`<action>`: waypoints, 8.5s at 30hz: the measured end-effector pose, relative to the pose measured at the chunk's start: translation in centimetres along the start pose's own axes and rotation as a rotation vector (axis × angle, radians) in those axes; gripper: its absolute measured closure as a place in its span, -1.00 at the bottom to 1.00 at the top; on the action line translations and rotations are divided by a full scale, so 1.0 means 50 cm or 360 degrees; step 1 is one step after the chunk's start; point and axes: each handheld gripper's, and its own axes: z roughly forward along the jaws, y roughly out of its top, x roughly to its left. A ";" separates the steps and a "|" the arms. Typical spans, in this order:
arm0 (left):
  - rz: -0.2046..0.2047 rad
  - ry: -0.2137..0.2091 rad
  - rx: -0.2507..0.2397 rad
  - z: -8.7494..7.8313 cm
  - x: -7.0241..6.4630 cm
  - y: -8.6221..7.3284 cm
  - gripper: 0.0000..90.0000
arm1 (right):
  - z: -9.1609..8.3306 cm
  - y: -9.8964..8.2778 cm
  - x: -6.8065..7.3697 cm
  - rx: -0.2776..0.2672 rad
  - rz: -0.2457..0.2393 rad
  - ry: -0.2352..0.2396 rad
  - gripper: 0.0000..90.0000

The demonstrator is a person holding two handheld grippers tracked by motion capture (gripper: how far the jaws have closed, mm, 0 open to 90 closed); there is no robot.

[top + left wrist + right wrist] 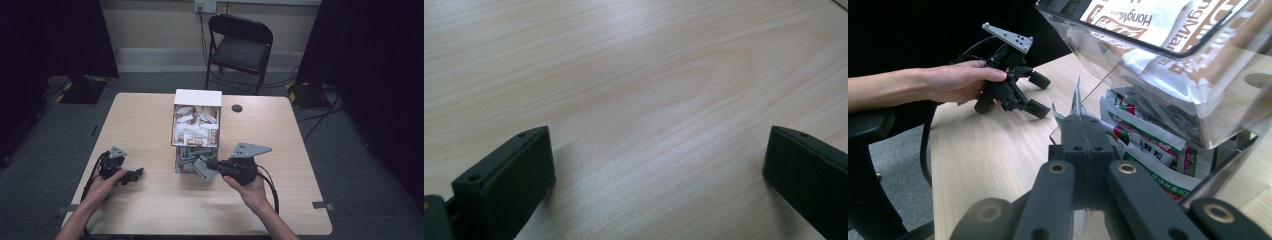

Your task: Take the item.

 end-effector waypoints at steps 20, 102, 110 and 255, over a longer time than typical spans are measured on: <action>0.0004 0.0002 0.0003 0.000 0.000 0.000 -1.00 | -0.062 -0.018 -0.006 -0.0038 0.0041 -0.0063 1.00; 0.0002 0.0002 0.0003 0.000 0.000 0.000 -1.00 | -0.037 0.005 -0.247 0.0057 0.0244 -0.0434 1.00; 0.0004 0.0001 0.0005 0.000 0.000 0.000 -1.00 | -0.010 -0.022 -0.256 0.0106 0.0281 -0.0424 1.00; 0.0004 0.0002 0.0005 -0.001 0.000 0.000 -1.00 | -0.218 -0.278 -0.225 0.0519 0.0505 -0.1258 -0.72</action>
